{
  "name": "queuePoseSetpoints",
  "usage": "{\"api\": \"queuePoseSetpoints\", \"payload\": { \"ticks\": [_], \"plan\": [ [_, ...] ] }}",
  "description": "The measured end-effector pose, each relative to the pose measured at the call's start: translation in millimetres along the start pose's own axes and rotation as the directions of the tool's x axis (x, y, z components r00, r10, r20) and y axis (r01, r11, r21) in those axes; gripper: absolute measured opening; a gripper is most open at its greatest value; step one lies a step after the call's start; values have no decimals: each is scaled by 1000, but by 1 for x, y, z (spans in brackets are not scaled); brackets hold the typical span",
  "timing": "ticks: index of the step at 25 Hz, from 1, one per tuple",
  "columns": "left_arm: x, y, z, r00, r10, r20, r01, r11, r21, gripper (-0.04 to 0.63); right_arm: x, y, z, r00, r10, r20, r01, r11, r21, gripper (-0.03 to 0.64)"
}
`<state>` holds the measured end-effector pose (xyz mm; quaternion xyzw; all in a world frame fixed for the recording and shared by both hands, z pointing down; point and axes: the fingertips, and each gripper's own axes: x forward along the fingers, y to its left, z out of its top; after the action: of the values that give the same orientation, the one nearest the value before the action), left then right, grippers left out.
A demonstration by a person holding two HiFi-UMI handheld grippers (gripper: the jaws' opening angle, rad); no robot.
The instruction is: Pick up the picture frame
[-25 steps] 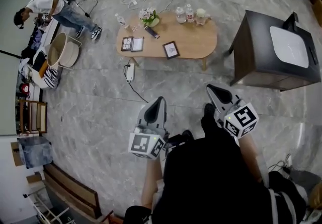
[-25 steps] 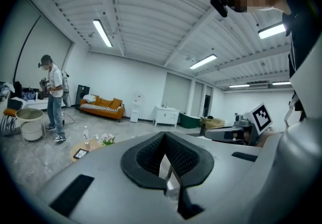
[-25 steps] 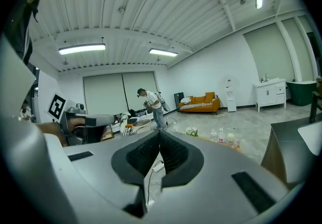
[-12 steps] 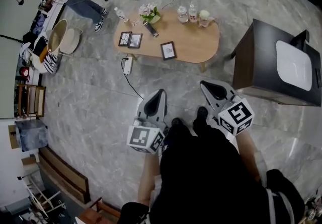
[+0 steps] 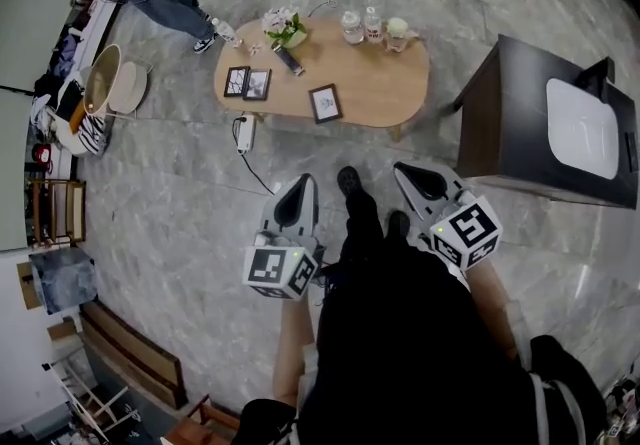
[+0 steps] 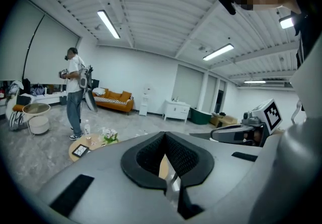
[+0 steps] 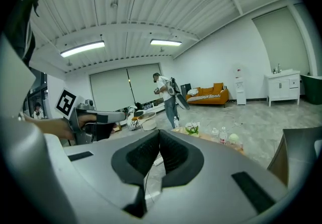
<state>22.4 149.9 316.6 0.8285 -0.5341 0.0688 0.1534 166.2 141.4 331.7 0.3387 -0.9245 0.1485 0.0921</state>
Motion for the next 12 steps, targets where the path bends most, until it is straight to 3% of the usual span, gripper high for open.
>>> {"api": "queuePoseSetpoints", "payload": {
  "ticks": [7,12],
  "plan": [
    [45,29,20,999,-43,32,42,999,20,11,35,-27,22,999,-43,12,43,999,-13,12],
    [72,83,50,998,-38,58,36,999,29,11,91,-38,58,999,-37,24,38,998,-48,12]
  ]
}}
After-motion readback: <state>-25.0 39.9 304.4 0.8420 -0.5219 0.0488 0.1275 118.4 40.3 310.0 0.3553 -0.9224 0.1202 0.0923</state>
